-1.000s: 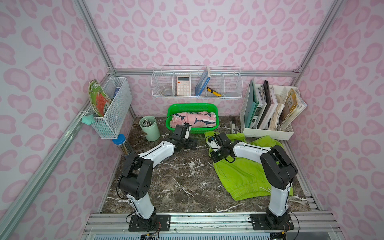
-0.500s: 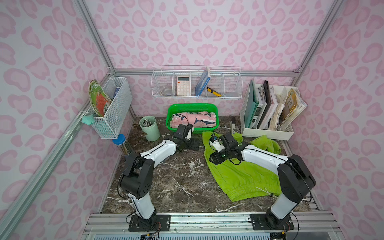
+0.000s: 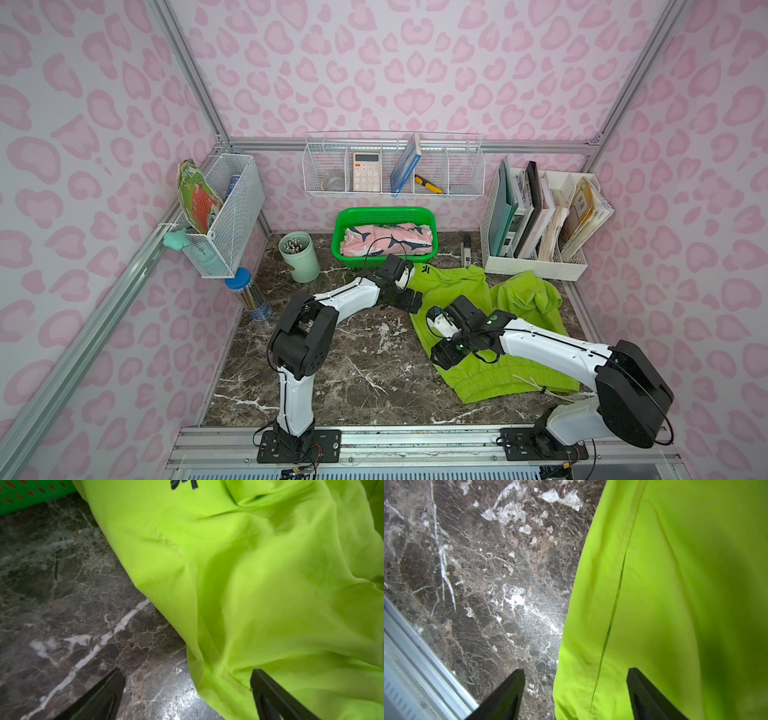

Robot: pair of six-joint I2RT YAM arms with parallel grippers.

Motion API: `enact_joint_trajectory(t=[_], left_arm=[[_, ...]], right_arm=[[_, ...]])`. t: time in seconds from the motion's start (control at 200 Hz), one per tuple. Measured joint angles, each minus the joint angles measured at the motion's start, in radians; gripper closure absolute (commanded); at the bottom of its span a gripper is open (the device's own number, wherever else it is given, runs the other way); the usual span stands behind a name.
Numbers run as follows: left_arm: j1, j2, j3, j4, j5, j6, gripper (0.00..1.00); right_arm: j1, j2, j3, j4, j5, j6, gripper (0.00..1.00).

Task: Roll up the shorts
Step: Move the shorts from the center of the board.

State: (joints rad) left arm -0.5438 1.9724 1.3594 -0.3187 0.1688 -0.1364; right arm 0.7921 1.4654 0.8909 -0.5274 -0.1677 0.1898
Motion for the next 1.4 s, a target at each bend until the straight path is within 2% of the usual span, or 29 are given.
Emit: enact_joint_trajectory(t=[0.26,0.39,0.475,0.585,0.69,0.77,0.855,0.915,1.14,1.4], left_arm=[[-0.009,0.012,-0.003,-0.025,0.004,-0.004,0.03],[-0.01,0.03,-0.003,-0.027,0.015,-0.015,0.13],[-0.011,0.042,-0.002,-0.03,0.026,-0.018,0.25],[-0.012,0.055,0.007,-0.038,0.036,-0.018,0.45],[-0.012,0.064,0.012,-0.042,0.05,-0.026,0.64],[-0.012,0.068,0.012,-0.042,0.055,-0.041,0.77],[-0.012,0.072,0.011,-0.043,0.054,-0.045,1.0],[-0.011,0.069,-0.002,-0.038,0.053,-0.048,1.0],[0.006,-0.012,-0.102,-0.045,-0.025,-0.065,1.0],[0.126,-0.082,-0.097,-0.191,-0.154,-0.066,1.0]], right_arm=[[0.07,0.047,-0.003,-0.065,0.034,0.15,0.19],[0.092,0.05,-0.053,-0.063,0.043,0.224,0.2],[0.1,0.062,-0.071,-0.055,0.047,0.253,0.24],[0.105,0.073,-0.076,-0.045,0.067,0.278,0.38],[0.114,0.093,-0.072,-0.034,0.084,0.282,0.62],[0.124,0.113,-0.062,-0.008,0.082,0.287,0.77],[0.142,0.142,-0.043,0.027,0.064,0.288,0.91],[0.155,0.161,-0.024,0.044,0.049,0.288,1.0],[0.195,0.258,0.08,0.095,-0.035,0.269,1.0],[0.251,0.418,0.286,0.111,-0.103,0.199,1.0]])
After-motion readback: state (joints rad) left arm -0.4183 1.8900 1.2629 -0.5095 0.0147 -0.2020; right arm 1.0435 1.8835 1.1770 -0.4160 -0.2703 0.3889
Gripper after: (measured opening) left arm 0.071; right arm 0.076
